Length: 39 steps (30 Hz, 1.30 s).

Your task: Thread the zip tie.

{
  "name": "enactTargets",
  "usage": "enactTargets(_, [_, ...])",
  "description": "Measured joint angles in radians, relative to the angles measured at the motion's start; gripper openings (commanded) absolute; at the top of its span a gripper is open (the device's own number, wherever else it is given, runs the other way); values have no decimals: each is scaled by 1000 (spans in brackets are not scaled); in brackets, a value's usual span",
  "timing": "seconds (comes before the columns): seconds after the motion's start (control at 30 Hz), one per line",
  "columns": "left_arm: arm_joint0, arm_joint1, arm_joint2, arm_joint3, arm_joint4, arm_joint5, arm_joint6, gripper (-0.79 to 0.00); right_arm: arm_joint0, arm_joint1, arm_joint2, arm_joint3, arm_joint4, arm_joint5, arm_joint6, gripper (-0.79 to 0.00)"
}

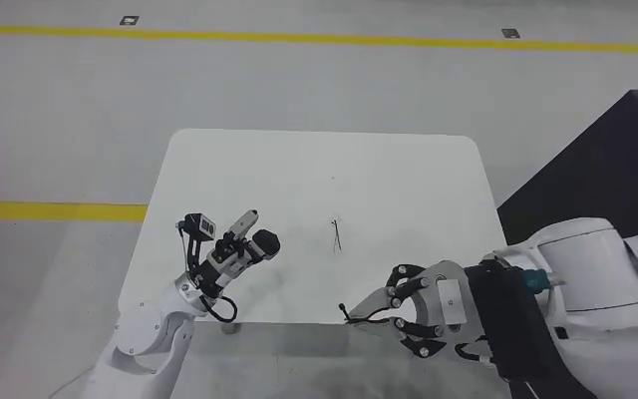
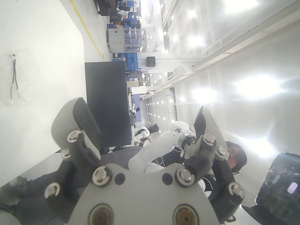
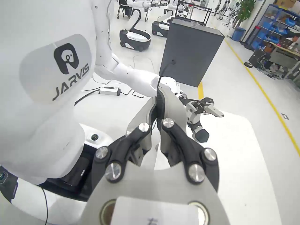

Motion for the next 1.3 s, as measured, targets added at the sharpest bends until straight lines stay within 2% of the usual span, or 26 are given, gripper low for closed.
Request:
enactTargets(0.17, [0, 0, 0, 0, 0, 0, 0, 0, 29, -14, -45, 54, -41, 49, -138, -785])
enactTargets(0.33, [0, 0, 0, 0, 0, 0, 0, 0, 176, -46, -191, 142, -47, 96, -250, -785])
enactTargets(0.5, [0, 0, 0, 0, 0, 0, 0, 0, 339, -84, -339, 202, -71, 120, -289, -785])
enactTargets(0.67, [0, 0, 0, 0, 0, 0, 0, 0, 452, -113, -447, 158, -166, 117, -264, -785])
enactTargets(0.8, [0, 0, 0, 0, 0, 0, 0, 0, 463, -124, -474, 132, -230, 58, -303, -785])
enactTargets(0.93, [0, 0, 0, 0, 0, 0, 0, 0, 443, -128, -453, 130, -273, 11, -365, -785])
enactTargets(1.13, [0, 0, 0, 0, 0, 0, 0, 0, 385, -126, -369, 98, -324, 13, -468, -785])
enactTargets(1.3, [0, 0, 0, 0, 0, 0, 0, 0, 344, -124, -331, 61, -360, 14, -497, -785])
